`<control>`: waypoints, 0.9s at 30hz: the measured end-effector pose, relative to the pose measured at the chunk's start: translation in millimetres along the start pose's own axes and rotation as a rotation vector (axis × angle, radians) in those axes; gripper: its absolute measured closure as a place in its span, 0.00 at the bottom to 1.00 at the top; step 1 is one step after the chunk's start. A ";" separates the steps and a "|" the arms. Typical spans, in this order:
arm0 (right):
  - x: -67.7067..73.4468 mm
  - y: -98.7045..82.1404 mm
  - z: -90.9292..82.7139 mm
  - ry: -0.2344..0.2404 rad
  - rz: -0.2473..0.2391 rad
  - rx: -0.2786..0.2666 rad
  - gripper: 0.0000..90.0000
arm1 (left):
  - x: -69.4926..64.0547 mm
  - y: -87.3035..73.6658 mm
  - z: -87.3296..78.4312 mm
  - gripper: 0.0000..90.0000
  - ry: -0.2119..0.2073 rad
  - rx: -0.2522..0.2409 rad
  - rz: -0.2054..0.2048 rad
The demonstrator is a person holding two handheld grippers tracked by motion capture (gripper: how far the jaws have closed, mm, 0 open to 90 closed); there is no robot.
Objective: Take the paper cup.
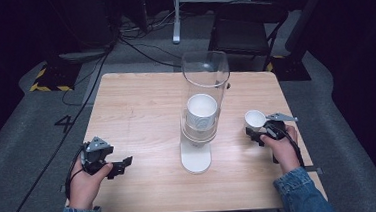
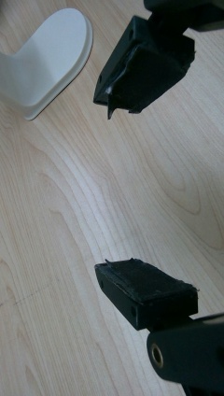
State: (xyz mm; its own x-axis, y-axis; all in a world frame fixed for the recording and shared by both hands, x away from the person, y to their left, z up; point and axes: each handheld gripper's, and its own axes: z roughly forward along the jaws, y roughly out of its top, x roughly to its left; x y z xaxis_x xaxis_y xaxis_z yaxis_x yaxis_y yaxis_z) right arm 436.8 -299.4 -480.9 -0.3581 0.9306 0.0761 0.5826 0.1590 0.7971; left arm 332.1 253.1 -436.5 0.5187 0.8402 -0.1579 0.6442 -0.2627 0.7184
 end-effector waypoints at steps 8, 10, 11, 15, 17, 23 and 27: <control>-1.6 2.0 -33.3 0.016 0.004 -0.057 0.19 | -3.8 6.9 5.0 0.18 -0.035 -0.014 0.045; -0.5 2.8 -41.2 0.030 -0.002 -0.063 0.19 | -4.5 6.8 6.1 0.18 -0.040 -0.006 0.050; 0.7 2.9 -45.1 0.034 -0.003 -0.068 0.19 | -4.3 6.6 6.3 0.18 -0.040 -0.002 0.052; 7.8 2.5 -60.3 0.062 -0.025 -0.090 0.20 | -3.7 6.2 5.3 0.18 -0.032 0.004 0.049; 12.9 2.0 -67.5 0.116 -0.011 -0.097 0.21 | -3.8 6.2 5.0 0.18 -0.033 0.006 0.048; 32.8 0.3 -87.2 0.206 -0.047 -0.141 0.27 | -4.1 5.7 5.2 0.18 -0.037 0.021 0.053; 46.1 -9.0 -93.6 0.259 -0.116 -0.157 0.30 | -4.4 5.4 4.3 0.18 -0.042 0.011 0.065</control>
State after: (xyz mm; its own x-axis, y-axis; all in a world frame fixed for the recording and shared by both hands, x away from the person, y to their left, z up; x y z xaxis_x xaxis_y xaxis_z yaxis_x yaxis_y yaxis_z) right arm 346.8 -288.9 -428.4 -0.6010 0.7911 0.1135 0.4148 0.1873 0.8904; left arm 335.7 245.9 -434.8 0.5826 0.8007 -0.1394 0.6145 -0.3217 0.7204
